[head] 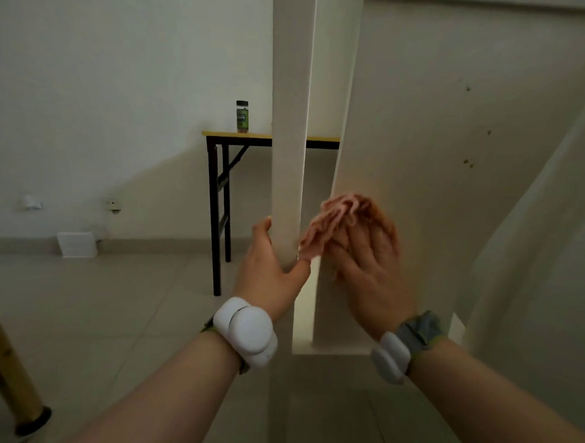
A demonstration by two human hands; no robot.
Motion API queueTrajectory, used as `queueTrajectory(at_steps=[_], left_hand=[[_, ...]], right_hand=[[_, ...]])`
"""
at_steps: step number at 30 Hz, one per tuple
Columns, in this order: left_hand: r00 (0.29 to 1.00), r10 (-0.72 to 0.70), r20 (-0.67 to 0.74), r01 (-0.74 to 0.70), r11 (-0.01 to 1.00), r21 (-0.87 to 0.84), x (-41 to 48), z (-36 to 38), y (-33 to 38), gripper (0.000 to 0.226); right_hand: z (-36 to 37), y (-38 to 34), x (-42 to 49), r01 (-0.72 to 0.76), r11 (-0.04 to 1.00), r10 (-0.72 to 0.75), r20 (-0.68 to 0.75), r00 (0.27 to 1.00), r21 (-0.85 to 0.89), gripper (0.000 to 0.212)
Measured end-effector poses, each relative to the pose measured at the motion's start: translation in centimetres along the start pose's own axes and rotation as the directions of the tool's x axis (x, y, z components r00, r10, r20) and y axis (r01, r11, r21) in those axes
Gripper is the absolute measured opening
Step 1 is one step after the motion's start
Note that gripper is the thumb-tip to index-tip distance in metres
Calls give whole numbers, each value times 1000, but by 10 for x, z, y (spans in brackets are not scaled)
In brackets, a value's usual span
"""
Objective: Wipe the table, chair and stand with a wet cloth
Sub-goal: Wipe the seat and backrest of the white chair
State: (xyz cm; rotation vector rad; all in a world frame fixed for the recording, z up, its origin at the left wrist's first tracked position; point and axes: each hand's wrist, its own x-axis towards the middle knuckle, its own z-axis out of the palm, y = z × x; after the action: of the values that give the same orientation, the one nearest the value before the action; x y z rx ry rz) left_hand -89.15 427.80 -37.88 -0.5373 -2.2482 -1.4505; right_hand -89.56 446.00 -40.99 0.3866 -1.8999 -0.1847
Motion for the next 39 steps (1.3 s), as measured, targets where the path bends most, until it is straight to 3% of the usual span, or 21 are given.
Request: queueTrajectory(at_steps=[4, 6, 10, 13, 15, 20, 25, 27, 29, 30, 32, 34, 36, 39], left_hand=[[994, 106, -37, -109, 991, -79, 16, -16, 29, 84], [984, 164, -69, -169, 983, -75, 31, -28, 51, 80], [979, 185, -83, -191, 979, -66, 48, -38, 69, 50], [979, 195, -55, -198, 979, -49, 46, -41, 70, 42], [983, 181, -44, -183, 981, -59, 46, -40, 69, 44], [984, 164, -70, -170, 982, -78, 44, -40, 75, 37], [984, 139, -110, -144, 989, -40, 37, -34, 79, 52], [940, 280, -192, -276, 960, 51, 31, -31, 80, 72], [819, 540, -195, -482, 831, 280, 28, -29, 81, 75], [755, 636, -158, -560, 751, 350, 28, -27, 82, 73], [695, 715, -71, -650, 667, 364, 27, -17, 83, 68], [725, 689, -6, -652, 689, 318, 26, -4, 88, 68], [798, 603, 10, -580, 763, 286, 26, 5, 89, 73], [847, 531, 11, -509, 806, 302, 26, 11, 85, 79]], right_hand=[[-9, 6, -9, 112, 993, -109, 121, 987, -24, 59], [-34, 15, 30, 90, 995, -88, 75, 993, -33, 62], [-73, 27, 106, -30, 1000, 30, -99, 995, 0, 53], [-73, 23, 109, -130, 991, 134, -198, 971, 32, 52], [-57, 10, 93, -194, 981, 192, -164, 968, 2, 58], [-78, 12, 114, -66, 996, 62, -73, 995, -54, 67], [-100, 45, 140, -99, 994, 105, -224, 969, 35, 55], [-92, 60, 120, -244, 967, 256, -287, 923, 79, 59], [-84, 59, 110, -398, 908, 418, -301, 857, 129, 62], [-82, 52, 112, -419, 901, 433, -299, 850, 114, 62], [-81, 35, 122, -312, 950, 307, -275, 911, 28, 57], [-87, 32, 126, -152, 988, 145, -181, 973, -22, 55], [-94, 49, 119, -78, 997, 77, -134, 988, -2, 58], [-99, 93, 99, -230, 973, 220, -220, 950, -18, 57]])
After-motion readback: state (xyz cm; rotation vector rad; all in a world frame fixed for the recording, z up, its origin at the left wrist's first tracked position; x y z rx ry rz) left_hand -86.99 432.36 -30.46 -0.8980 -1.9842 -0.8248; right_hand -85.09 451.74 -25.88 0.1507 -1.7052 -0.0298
